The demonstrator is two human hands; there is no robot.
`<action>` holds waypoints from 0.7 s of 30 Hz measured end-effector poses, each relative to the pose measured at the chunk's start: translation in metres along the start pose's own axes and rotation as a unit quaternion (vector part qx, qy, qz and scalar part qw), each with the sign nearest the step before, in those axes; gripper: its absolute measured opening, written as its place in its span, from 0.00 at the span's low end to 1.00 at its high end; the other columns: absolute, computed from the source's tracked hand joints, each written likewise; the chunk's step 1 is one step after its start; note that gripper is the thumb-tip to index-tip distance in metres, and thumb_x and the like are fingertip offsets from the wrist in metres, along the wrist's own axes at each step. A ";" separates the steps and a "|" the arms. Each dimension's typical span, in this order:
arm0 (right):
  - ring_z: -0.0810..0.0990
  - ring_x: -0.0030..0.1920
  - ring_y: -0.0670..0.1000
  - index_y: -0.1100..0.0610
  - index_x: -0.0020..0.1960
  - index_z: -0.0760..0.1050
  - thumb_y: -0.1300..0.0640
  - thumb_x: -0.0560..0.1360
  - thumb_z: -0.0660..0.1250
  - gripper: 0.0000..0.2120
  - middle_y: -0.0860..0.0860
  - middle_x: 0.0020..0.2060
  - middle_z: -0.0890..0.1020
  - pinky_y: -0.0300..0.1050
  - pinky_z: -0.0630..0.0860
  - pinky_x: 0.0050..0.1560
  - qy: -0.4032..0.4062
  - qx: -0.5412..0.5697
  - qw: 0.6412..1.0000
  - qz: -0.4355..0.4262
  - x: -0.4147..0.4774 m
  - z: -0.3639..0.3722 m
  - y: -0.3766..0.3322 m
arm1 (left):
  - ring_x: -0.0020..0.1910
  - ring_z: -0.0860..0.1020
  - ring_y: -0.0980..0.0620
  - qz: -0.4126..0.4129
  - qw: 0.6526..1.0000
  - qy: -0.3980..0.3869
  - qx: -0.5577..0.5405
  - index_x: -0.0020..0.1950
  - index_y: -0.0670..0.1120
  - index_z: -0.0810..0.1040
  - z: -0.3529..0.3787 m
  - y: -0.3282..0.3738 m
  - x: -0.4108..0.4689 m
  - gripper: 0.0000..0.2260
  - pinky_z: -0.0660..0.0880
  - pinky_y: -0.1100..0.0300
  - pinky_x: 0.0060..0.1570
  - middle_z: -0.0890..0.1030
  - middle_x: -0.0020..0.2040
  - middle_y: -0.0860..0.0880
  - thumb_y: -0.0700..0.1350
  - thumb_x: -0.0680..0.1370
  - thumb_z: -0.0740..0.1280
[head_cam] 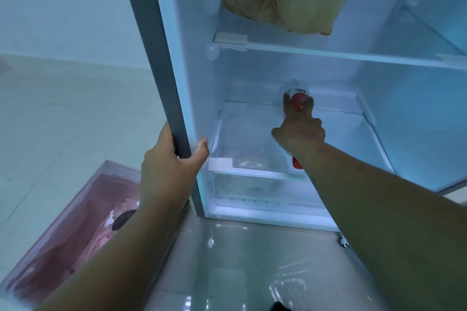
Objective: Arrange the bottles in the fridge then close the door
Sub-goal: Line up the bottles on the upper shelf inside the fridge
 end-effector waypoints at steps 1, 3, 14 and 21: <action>0.69 0.63 0.67 0.37 0.76 0.45 0.55 0.72 0.65 0.42 0.53 0.77 0.43 0.51 0.73 0.52 -0.010 0.007 1.000 0.007 0.001 0.000 0.001 | 0.40 0.80 0.63 0.003 1.000 0.000 0.000 0.57 0.54 0.75 0.000 -0.001 0.000 0.11 0.75 0.61 0.40 0.81 0.41 0.61 0.53 0.76 0.71; 0.72 0.59 0.65 0.38 0.75 0.49 0.58 0.72 0.63 0.39 0.54 0.76 0.49 0.51 0.74 0.53 -0.010 0.022 1.000 0.013 0.002 -0.001 0.004 | 0.40 0.80 0.62 0.005 1.000 0.000 0.001 0.57 0.53 0.75 0.001 -0.001 0.000 0.11 0.75 0.61 0.40 0.81 0.42 0.61 0.53 0.76 0.70; 0.73 0.54 0.59 0.35 0.72 0.57 0.56 0.73 0.62 0.32 0.50 0.72 0.56 0.48 0.71 0.52 -0.082 0.003 0.997 -0.014 -0.074 -0.035 0.030 | 0.44 0.82 0.57 -0.017 0.997 0.006 -0.078 0.48 0.57 0.76 -0.024 0.072 0.014 0.07 0.79 0.59 0.43 0.82 0.44 0.59 0.52 0.75 0.73; 0.73 0.45 0.55 0.37 0.70 0.63 0.53 0.70 0.64 0.30 0.48 0.56 0.63 0.44 0.70 0.47 -0.118 0.088 0.989 -0.007 -0.130 -0.138 0.026 | 0.42 0.81 0.46 0.120 0.986 0.073 -0.087 0.49 0.47 0.78 -0.104 0.239 0.030 0.14 0.81 0.48 0.46 0.83 0.44 0.48 0.56 0.72 0.72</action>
Point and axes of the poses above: each hand's wrist, its own x-axis towards the middle knuckle, its own z-axis out of the palm, y = z × x, the point moved 2 cm from there along x, towards the middle knuckle
